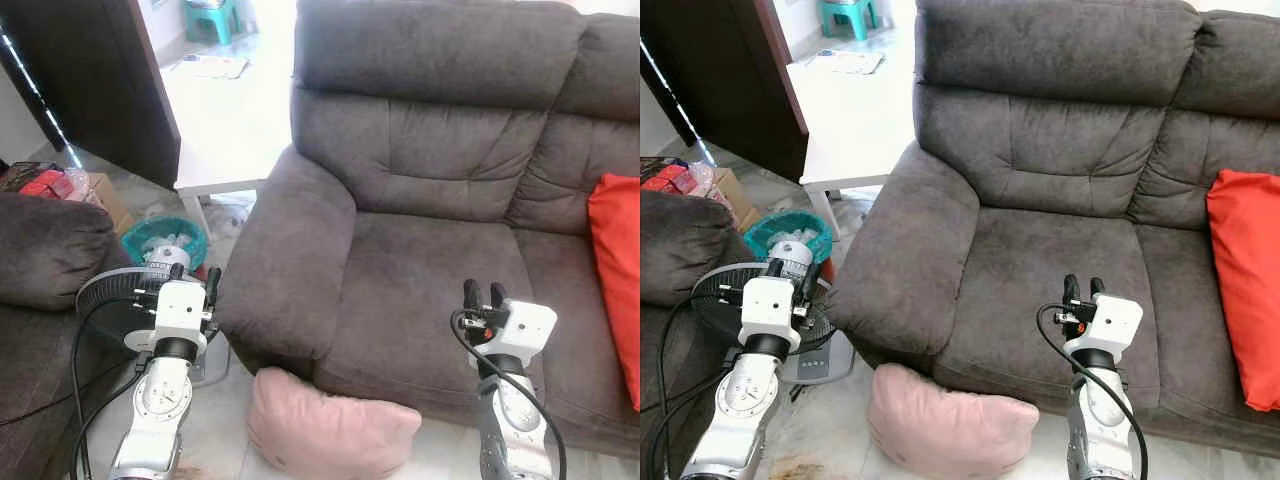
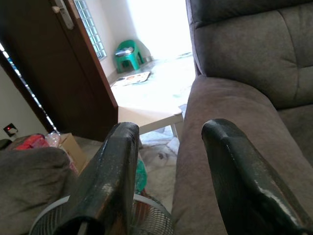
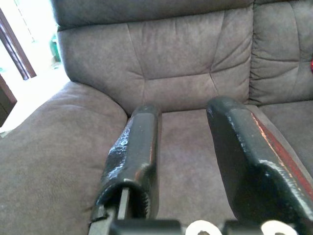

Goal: Move the pillow to the sofa from floor

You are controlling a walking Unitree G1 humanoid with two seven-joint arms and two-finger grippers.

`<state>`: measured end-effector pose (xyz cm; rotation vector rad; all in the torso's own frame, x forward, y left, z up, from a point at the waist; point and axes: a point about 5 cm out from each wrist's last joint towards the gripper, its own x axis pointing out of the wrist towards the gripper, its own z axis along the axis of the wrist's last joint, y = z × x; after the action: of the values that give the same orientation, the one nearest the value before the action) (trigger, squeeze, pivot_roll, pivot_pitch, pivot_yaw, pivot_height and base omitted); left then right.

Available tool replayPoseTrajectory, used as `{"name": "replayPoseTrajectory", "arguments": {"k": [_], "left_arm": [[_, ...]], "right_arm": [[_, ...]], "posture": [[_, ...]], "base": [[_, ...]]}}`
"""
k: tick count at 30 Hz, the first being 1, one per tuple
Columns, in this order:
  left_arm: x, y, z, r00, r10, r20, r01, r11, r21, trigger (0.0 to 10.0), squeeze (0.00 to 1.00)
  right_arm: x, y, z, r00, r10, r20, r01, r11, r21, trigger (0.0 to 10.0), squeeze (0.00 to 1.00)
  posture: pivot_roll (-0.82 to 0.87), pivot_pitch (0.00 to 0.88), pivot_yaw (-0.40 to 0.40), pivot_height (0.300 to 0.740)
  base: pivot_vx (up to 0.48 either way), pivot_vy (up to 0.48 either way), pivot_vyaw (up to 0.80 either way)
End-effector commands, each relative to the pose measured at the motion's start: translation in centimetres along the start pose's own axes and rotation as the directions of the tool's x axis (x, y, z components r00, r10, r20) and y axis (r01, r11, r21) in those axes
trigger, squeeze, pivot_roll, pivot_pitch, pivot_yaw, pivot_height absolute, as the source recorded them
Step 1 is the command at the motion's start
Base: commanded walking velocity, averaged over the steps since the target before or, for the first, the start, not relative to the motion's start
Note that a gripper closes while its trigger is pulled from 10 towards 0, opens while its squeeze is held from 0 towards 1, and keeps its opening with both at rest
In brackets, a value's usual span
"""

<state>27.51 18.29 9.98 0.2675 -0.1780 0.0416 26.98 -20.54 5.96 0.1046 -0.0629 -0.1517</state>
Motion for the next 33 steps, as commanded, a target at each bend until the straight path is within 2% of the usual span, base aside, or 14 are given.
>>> {"name": "replayPoseTrajectory", "arguments": {"k": [1, 33], "left_arm": [[0.00, -0.10, 0.33, 1.000, -0.008, 0.006, 0.008, 1.000, 0.001, 10.0, 0.00], [-0.11, -0.13, 0.47, 1.000, -0.008, -0.006, 0.008, 1.000, 0.001, 10.0, 0.00]], "right_arm": [[0.27, 0.27, 0.36, 1.000, 0.006, 0.006, -0.006, 1.000, 0.004, 10.0, 0.00], [0.55, 0.46, 0.13, 1.000, 0.011, -0.028, -0.012, 1.000, -0.015, 10.0, 0.00]], "posture": [[0.15, 0.084, -0.015, 0.740], [0.15, 0.083, -0.017, 0.740]], "base": [[0.000, 0.000, 0.00], [0.000, 0.000, 0.00]]}}
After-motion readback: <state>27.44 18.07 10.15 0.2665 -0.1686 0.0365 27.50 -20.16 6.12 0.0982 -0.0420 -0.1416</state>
